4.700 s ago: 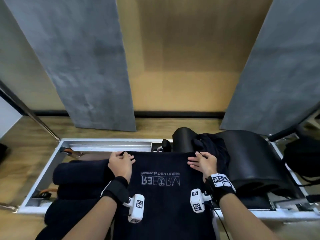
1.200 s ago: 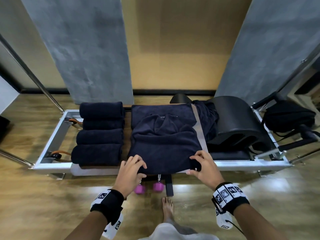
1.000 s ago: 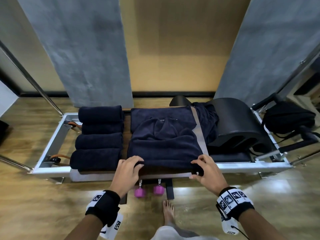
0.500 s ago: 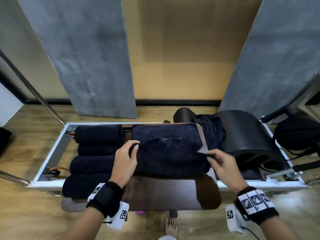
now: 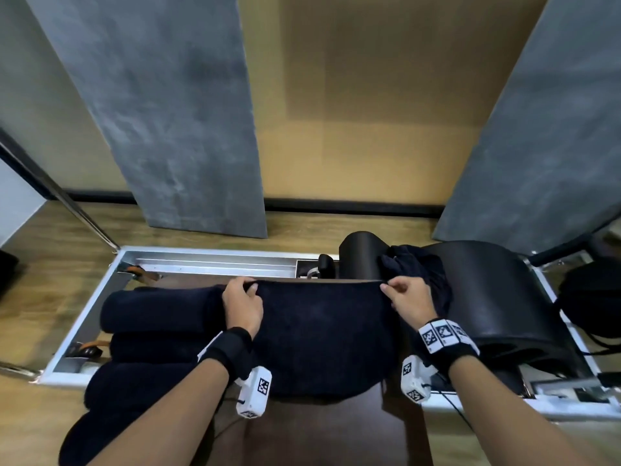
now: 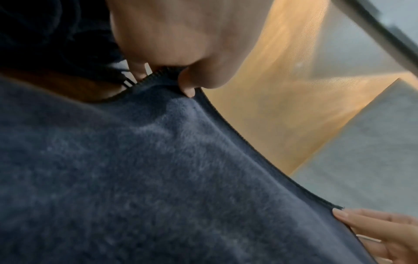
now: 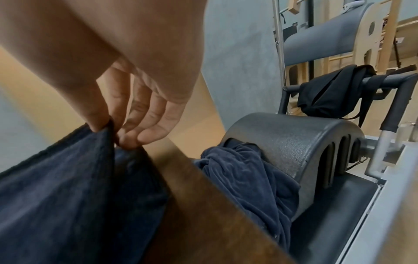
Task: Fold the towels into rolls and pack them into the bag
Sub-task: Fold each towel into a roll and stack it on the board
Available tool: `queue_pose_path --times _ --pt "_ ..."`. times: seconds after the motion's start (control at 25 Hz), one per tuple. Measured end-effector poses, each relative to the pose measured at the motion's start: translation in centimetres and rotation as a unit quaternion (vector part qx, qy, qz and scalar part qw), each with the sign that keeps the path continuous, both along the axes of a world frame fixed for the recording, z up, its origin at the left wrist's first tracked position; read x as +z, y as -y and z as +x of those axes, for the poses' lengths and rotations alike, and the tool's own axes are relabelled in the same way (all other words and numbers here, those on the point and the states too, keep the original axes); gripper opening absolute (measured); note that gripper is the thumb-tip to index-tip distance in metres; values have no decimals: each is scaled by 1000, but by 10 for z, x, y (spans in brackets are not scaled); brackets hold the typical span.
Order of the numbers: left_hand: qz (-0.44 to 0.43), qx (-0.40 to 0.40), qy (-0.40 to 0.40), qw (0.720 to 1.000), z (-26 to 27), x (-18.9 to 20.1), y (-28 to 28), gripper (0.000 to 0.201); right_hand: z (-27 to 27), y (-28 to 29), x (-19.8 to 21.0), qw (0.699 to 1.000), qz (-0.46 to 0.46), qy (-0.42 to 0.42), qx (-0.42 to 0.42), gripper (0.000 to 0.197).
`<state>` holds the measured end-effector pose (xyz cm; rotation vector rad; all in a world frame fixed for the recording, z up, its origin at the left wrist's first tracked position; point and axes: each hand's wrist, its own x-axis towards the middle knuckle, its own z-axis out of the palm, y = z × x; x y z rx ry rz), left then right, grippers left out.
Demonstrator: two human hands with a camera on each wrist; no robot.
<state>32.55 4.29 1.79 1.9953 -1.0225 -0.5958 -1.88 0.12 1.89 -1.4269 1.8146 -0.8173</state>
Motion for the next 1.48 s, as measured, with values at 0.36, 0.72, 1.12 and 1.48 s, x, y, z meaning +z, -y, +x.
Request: queue_pose_path --times 0.36,0.72,1.12,1.48 --pt "12 -13 85 996 -2 -25 2 8 8 9 -20 994 30 -104 9 14" --pt "-41 -31 84 995 -8 7 -24 19 14 -6 -8 995 -3 -98 -19 16" --pt "-209 -102 77 969 32 105 -93 15 -35 -77 93 982 -103 150 -47 11" --pt "-250 -122 -142 950 49 196 -141 25 -21 -166 220 954 -274 110 -51 11"
